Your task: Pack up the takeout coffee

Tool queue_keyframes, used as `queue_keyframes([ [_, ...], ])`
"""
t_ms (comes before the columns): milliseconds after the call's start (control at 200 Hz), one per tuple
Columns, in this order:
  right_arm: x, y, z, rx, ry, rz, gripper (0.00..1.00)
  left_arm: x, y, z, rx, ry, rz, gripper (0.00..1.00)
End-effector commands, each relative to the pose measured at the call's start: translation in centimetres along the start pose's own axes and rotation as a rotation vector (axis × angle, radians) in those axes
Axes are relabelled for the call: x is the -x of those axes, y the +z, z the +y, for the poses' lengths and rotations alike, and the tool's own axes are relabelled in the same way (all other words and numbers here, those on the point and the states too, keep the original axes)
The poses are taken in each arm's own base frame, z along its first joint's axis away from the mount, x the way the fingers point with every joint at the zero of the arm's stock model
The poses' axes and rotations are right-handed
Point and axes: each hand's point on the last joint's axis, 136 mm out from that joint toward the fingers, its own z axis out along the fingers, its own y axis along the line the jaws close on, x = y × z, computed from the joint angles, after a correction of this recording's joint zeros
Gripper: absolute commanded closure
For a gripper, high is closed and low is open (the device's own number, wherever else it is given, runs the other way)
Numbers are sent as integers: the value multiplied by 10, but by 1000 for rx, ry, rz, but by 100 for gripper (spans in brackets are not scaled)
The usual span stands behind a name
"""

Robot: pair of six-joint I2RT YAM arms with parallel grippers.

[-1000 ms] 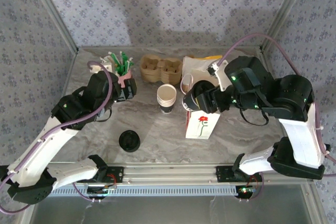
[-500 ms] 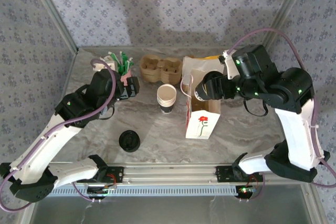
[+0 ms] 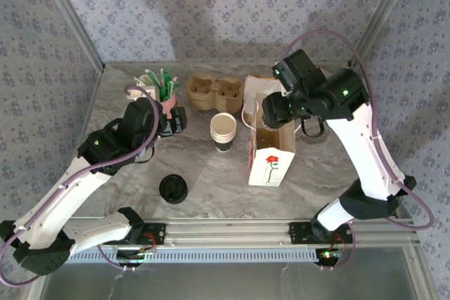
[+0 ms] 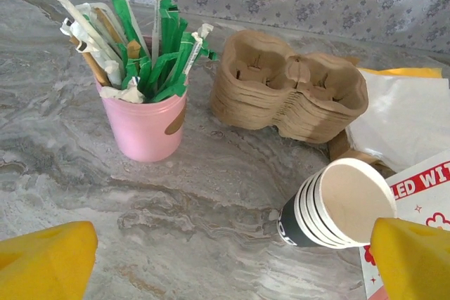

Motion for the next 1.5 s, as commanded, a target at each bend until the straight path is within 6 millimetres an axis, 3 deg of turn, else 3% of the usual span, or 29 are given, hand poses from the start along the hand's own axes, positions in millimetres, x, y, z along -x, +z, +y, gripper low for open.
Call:
queue_keyframes([
  [0,-40,5,-23,-129,1,185,31,11,-5,0,-24,-6,-53,0],
  [645,-79,41,-6,-154,185,294,32,-3,-4,16,-22,-4,-69,1],
  [1494,-77,91,13,-118,319,296,32,-4,-1,19,-13,-5,-59,0],
])
